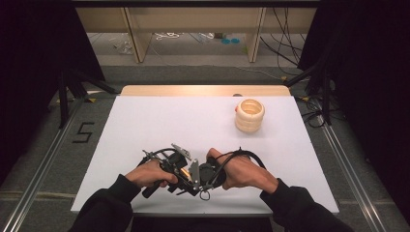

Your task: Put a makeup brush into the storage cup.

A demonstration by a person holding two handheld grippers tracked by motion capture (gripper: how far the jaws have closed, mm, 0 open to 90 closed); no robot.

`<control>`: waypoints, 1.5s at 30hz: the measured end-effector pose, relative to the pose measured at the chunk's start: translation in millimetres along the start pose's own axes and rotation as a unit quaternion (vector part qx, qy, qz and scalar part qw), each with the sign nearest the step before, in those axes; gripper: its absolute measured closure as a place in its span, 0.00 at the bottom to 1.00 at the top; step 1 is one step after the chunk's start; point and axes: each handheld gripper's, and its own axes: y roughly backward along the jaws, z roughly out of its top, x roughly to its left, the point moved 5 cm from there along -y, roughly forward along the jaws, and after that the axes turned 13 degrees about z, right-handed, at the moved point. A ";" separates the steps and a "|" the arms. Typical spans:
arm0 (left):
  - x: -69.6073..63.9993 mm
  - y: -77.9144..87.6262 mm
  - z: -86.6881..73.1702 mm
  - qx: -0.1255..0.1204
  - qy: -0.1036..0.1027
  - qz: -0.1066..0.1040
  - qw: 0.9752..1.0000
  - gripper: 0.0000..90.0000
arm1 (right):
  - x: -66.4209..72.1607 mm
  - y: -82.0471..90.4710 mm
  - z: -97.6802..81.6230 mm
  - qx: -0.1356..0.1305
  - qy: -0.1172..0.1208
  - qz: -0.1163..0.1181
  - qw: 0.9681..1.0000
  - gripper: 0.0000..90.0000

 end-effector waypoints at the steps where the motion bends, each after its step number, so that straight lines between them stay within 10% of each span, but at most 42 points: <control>1: 0.3 -0.2 -0.1 0.002 0.000 0.000 1.000 0.91 | 0.0 -0.1 0.1 0.002 0.005 0.000 1.000 0.92; 26: 3.2 -3.3 -2.5 0.008 -0.011 0.010 1.000 0.93 | 0.0 0.3 2.2 0.005 0.019 -0.006 1.000 0.90; 36: 10.3 3.4 0.0 -0.021 -0.003 0.038 0.999 0.93 | -4.9 23.0 -5.2 -0.041 -0.033 -0.063 0.997 0.65; 40: 13.7 7.4 2.3 -0.044 0.014 0.052 0.998 0.93 | -10.3 41.2 -12.7 -0.081 -0.076 -0.111 0.988 0.55; 43: 16.2 11.3 3.8 -0.065 0.045 0.071 0.994 0.93 | -14.8 59.0 -21.8 -0.144 -0.130 -0.148 0.970 0.49; 44: 22.8 14.4 4.0 -0.065 0.015 0.082 0.994 0.93 | -20.6 66.9 -26.9 -0.170 -0.130 -0.175 0.961 0.46; 45: 23.7 14.5 5.8 -0.083 0.030 0.086 0.992 0.93 | -20.7 72.1 -30.5 -0.200 -0.160 -0.182 0.949 0.45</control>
